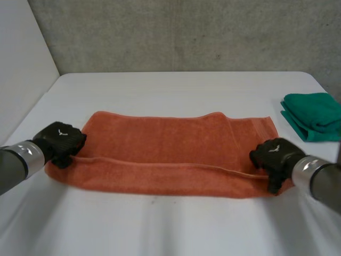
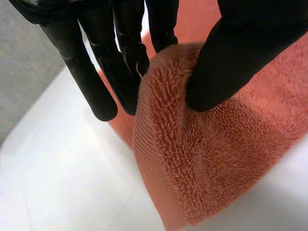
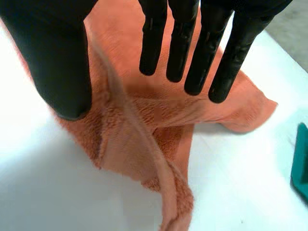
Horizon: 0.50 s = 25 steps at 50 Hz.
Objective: Fold the laundry.
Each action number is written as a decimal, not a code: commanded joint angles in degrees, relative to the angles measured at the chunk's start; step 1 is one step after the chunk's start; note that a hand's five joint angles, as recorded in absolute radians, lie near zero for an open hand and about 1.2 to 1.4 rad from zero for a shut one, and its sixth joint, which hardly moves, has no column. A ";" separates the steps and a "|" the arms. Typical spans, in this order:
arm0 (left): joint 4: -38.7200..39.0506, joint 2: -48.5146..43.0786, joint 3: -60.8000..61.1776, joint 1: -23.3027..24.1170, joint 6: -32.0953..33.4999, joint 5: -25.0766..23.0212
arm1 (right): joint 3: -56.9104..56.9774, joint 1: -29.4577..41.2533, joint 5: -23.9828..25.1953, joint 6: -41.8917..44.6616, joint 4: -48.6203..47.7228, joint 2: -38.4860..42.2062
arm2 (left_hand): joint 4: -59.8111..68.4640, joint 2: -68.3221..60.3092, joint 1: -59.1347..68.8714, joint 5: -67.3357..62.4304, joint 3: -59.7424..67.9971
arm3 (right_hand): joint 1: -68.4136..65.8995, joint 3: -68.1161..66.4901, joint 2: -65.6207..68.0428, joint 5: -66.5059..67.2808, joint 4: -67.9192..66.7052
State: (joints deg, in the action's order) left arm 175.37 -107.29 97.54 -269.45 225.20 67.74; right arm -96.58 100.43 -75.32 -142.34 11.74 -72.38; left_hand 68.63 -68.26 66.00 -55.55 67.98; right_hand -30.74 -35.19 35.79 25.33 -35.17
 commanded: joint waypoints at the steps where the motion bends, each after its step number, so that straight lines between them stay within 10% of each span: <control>1: 2.78 6.92 4.50 0.95 -2.75 -0.32 | -0.89 -9.28 9.74 -10.15 1.53 -4.18 | 11.37 -11.74 14.00 -14.45 12.02 | -3.06 1.39 -1.99 -1.53 1.36; 21: 4.36 7.71 6.17 0.77 -2.92 -0.32 | -8.54 -16.05 12.39 4.70 1.62 -4.00 | 11.37 -11.74 14.00 -14.45 12.02 | -3.89 0.55 -1.16 -0.69 0.53; 25: 4.36 7.62 6.34 0.77 -3.01 -0.32 | -9.07 -15.70 12.48 4.70 0.57 -2.25 | 11.37 -11.74 14.00 -14.45 12.02 | -23.01 -18.56 17.96 18.42 -18.59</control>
State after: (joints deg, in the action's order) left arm 179.76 -99.50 103.77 -268.68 222.27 67.41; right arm -104.52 84.27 -63.14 -138.38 13.45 -76.37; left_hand 68.65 -68.40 66.00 -55.55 68.04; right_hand -28.10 -32.20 32.28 22.05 -31.85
